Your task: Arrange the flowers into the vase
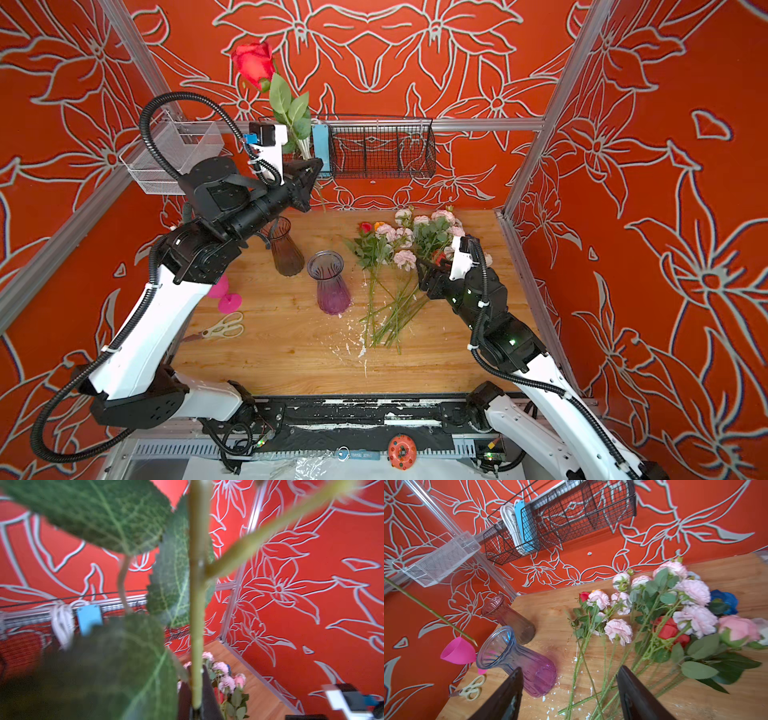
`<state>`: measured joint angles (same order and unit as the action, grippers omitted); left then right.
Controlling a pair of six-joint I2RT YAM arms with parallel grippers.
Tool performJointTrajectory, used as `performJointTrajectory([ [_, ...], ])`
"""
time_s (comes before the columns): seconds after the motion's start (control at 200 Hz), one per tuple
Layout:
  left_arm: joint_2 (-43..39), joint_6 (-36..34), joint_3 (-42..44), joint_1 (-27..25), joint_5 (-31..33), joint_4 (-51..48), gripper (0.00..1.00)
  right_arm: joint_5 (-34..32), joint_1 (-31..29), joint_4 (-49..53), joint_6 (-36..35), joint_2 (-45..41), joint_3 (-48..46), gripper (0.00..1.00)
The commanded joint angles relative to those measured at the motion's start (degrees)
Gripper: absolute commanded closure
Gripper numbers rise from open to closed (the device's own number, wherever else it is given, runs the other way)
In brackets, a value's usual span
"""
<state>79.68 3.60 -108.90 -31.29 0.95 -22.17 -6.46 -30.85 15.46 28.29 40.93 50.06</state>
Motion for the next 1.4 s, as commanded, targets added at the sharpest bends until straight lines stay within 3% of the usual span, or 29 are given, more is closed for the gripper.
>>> performJointTrajectory([
  [0.0, 0.1, -2.1, 4.1, 2.0, 2.0, -0.7, 1.0, -2.0, -0.2, 1.5, 0.1, -2.8, -0.7, 0.27],
  [0.37, -1.2, -0.6, 18.4, 4.5, 0.2, 8.6, 1.0, 1.4, -0.3, 2.3, 3.2, -10.8, -7.3, 0.29],
  [0.56, 0.9, 0.5, 23.8, 4.8, 0.3, 8.2, 1.0, -0.1, -0.3, 6.8, 3.1, -8.8, -7.3, 0.28],
  [0.681, 3.1, 0.4, 24.6, 5.0, 0.5, 5.7, 0.86, 1.5, -0.3, 8.6, 3.4, -6.6, -6.5, 0.28],
  [0.781, 4.7, 0.7, 24.5, 5.1, 0.0, 4.3, 0.81, 2.6, -0.3, 9.5, 3.7, -5.7, -6.2, 0.28],
  [0.831, 5.6, 1.6, 23.5, 5.1, 0.4, 2.9, 0.71, 2.3, -0.2, 10.5, 4.0, -5.5, -5.6, 0.28],
  [0.911, 6.3, 2.4, 22.4, 5.1, -0.3, 0.1, 0.64, 1.9, -0.3, 11.3, 4.1, -5.4, -4.9, 0.28],
  [1.051, 4.9, 4.8, 23.1, 5.1, 0.9, -2.8, 0.62, 0.7, -0.3, 10.2, 4.0, -5.4, -5.0, 0.27],
  [1.231, -4.4, 8.9, 30.2, 5.1, 1.0, 1.5, 0.56, 0.4, -0.2, 8.8, 2.7, -1.4, -4.0, 0.27],
  [1.396, -15.8, 12.7, 40.3, 5.1, 1.3, 10.5, 0.2, -7.6, -0.3, 9.6, 5.1, 4.7, -4.6, 0.26],
])
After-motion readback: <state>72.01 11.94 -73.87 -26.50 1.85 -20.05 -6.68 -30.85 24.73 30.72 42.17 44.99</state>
